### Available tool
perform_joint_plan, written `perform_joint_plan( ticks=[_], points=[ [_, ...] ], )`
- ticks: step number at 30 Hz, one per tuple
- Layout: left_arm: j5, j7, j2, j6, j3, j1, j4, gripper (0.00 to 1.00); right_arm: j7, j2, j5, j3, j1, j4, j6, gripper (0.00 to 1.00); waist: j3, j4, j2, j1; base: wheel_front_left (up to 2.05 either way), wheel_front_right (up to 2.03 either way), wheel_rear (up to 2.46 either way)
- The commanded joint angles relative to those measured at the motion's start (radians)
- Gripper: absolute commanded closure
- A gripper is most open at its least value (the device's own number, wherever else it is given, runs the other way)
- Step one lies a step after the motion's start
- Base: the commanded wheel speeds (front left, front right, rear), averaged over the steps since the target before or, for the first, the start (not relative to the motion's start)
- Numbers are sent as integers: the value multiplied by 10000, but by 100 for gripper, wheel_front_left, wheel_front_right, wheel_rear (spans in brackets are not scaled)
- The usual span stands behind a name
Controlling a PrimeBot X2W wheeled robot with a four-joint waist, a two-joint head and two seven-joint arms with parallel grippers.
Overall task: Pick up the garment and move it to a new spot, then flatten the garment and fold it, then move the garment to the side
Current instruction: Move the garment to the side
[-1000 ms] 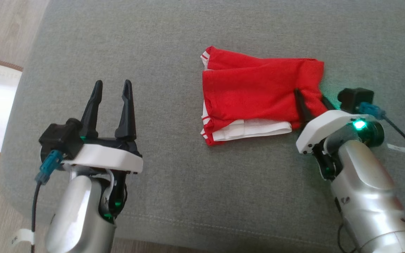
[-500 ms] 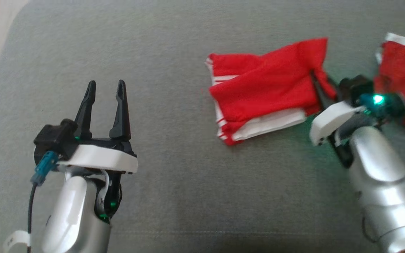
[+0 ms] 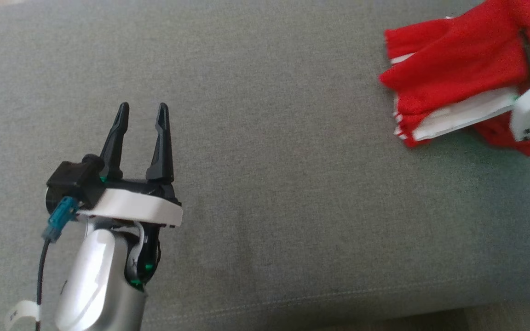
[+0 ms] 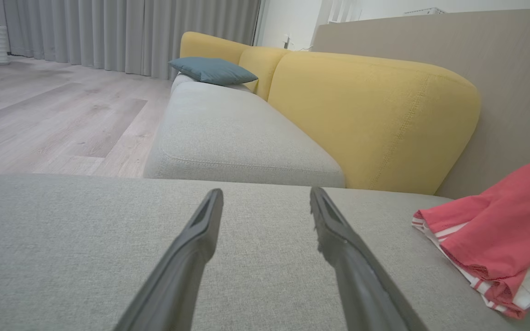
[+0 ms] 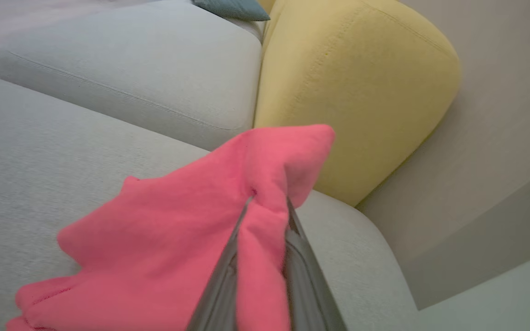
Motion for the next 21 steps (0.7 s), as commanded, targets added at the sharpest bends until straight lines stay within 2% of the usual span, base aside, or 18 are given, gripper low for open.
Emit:
perform_joint_plan(
  ticks=[1, 4, 9, 20, 21],
  points=[
    [94, -53, 95, -26, 274, -442, -368, 0, 280, -379, -170, -350, -71, -510, 65, 100, 172, -44, 0, 0, 0, 0, 0],
    [99, -53, 95, -73, 276, -497, -374, 0, 688, -594, -491, -991, 141, -604, 65, 100, 330, 0, 0, 0, 0, 0, 0],
    [145, -53, 95, -139, 333, -589, -390, 0, 1114, -598, -938, -1761, 441, -804, 65, 100, 572, 75, 0, 0, 0, 0, 0],
    [267, -53, 95, -303, 479, -747, -357, 0, 1348, -379, -1556, -2502, 873, -1507, 65, 100, 1060, 132, 0, 0, 0, 0, 0],
    [275, -53, 95, -312, 490, -753, -355, 0, 1397, -338, -1594, -2571, 899, -1549, 65, 70, 1076, 128, 0, 0, 0, 0, 0]
  ],
)
